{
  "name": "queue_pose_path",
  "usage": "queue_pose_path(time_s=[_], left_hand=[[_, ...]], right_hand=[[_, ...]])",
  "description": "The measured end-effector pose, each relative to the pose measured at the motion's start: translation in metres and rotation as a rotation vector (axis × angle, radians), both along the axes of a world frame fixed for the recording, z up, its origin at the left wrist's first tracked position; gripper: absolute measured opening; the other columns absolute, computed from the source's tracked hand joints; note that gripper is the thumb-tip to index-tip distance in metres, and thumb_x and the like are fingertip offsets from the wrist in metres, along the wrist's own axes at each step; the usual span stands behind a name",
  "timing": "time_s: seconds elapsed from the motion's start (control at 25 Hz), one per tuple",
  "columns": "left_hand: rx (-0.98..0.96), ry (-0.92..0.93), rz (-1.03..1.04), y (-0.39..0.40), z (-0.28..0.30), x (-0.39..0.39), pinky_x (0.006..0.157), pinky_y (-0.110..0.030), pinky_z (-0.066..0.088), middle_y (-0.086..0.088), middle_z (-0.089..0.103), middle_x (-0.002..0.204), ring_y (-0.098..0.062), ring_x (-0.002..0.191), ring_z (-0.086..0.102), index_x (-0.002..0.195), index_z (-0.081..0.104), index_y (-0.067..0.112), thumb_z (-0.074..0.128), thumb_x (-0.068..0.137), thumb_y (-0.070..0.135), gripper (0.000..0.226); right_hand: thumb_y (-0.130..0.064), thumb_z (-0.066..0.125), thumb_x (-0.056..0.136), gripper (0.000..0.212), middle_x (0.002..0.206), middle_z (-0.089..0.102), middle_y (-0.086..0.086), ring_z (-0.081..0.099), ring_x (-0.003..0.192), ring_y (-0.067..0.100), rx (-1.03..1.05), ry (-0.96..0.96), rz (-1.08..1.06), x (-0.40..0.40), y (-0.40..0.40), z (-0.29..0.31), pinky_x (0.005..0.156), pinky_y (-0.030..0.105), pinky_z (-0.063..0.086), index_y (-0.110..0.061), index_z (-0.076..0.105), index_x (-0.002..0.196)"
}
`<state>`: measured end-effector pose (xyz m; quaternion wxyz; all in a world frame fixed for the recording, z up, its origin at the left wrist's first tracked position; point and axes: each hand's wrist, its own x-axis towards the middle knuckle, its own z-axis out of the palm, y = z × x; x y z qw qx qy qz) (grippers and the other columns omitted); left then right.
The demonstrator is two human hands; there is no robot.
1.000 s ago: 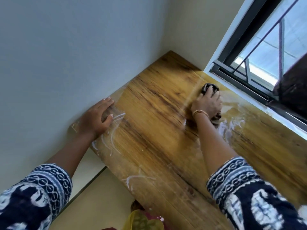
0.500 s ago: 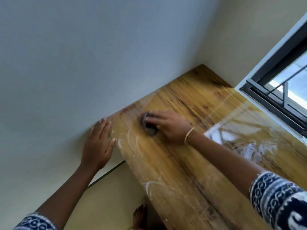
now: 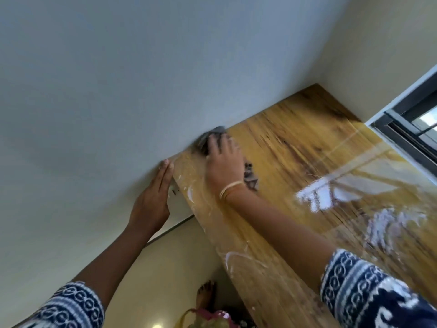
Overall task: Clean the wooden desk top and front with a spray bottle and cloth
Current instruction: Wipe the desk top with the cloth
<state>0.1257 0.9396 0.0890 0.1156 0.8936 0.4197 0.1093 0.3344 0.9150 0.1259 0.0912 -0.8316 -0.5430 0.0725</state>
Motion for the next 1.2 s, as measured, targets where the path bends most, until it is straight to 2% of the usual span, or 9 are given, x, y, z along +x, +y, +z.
queue_pose_path(time_s=[0.2,0.28,0.36,0.44,0.56,0.68,0.8,1.0,1.2], left_hand=[[-0.004,0.021,0.011,-0.002,0.000,0.003,0.053,-0.027,0.040,-0.007,0.005,0.164,-0.037,0.091,0.064,0.155,0.014,0.004,0.046,0.067,-0.019,0.096],[0.009,0.047,-0.030,-0.001,-0.002,0.001,0.054,-0.029,0.045,-0.012,0.006,0.164,-0.034,0.113,0.060,0.153,0.015,0.000,0.047,0.065,-0.021,0.096],[0.018,0.052,-0.075,0.002,-0.006,-0.001,0.062,-0.032,0.055,-0.014,0.004,0.164,-0.027,0.140,0.035,0.153,0.013,-0.003,0.047,0.066,-0.022,0.095],[0.017,0.056,-0.087,0.002,-0.009,-0.003,0.069,-0.027,0.054,-0.015,0.002,0.164,-0.024,0.145,0.021,0.153,0.010,-0.004,0.047,0.066,-0.023,0.097],[0.019,0.051,-0.103,0.003,-0.004,-0.003,0.065,-0.026,0.053,-0.017,0.003,0.163,-0.030,0.142,0.033,0.152,0.011,-0.004,0.048,0.064,-0.023,0.098],[0.008,0.002,-0.082,0.000,0.003,-0.006,0.060,-0.028,0.053,-0.012,0.006,0.164,-0.028,0.121,0.058,0.154,0.015,0.001,0.050,0.069,-0.016,0.093],[-0.002,-0.018,-0.010,-0.005,0.002,-0.023,0.050,-0.027,0.047,-0.001,0.012,0.164,-0.024,0.079,0.066,0.154,0.022,0.010,0.053,0.073,-0.006,0.088],[-0.166,-0.090,0.112,-0.009,0.000,-0.054,0.085,-0.036,0.052,-0.002,0.047,0.148,-0.024,0.123,0.056,0.147,0.040,0.019,0.051,0.088,0.001,0.062],[-0.559,-0.425,0.298,0.002,0.016,-0.038,0.093,-0.035,0.050,-0.004,0.069,0.114,-0.020,0.107,0.064,0.122,0.063,0.021,0.049,0.097,0.005,0.033]], right_hand=[[-0.038,0.040,0.100,0.054,0.158,0.032,0.007,0.030,0.144,0.031,-0.024,-0.022,0.696,-0.002,-0.015,0.006,0.117,0.047,0.025,-0.031,0.029,0.152],[-0.037,0.043,0.098,0.053,0.157,0.035,0.001,0.035,0.142,0.024,-0.019,-0.037,0.749,0.050,-0.002,0.011,0.117,0.045,0.026,-0.036,0.032,0.150],[-0.027,0.052,0.093,0.053,0.150,0.046,0.000,0.046,0.133,0.024,0.050,-0.002,0.568,0.116,0.010,0.015,0.111,0.047,0.037,-0.033,0.044,0.145],[-0.021,0.053,0.091,0.051,0.146,0.051,-0.001,0.049,0.131,0.026,0.079,0.055,0.228,0.171,0.014,0.019,0.107,0.044,0.040,-0.032,0.051,0.141],[-0.024,0.043,0.095,0.053,0.155,0.038,0.001,0.033,0.142,0.029,0.065,0.079,-0.343,0.190,0.020,0.017,0.115,0.044,0.029,-0.030,0.040,0.147],[-0.029,0.034,0.100,0.057,0.161,0.021,0.012,0.018,0.147,0.038,-0.005,0.090,-0.537,0.130,0.040,0.015,0.118,0.049,0.018,-0.020,0.021,0.155],[-0.027,0.034,0.099,0.060,0.161,0.017,0.019,0.014,0.146,0.043,-0.001,0.091,-0.399,0.043,0.039,0.006,0.117,0.052,0.015,-0.016,0.017,0.156],[-0.029,0.043,0.093,0.063,0.157,0.028,0.020,0.023,0.144,0.043,0.011,0.048,-0.068,-0.051,0.003,0.002,0.116,0.052,0.020,-0.016,0.027,0.153],[-0.032,0.051,0.088,0.051,0.140,0.054,0.006,0.043,0.134,0.032,0.120,0.036,0.423,-0.056,-0.008,-0.001,0.106,0.050,0.039,-0.025,0.052,0.139]])
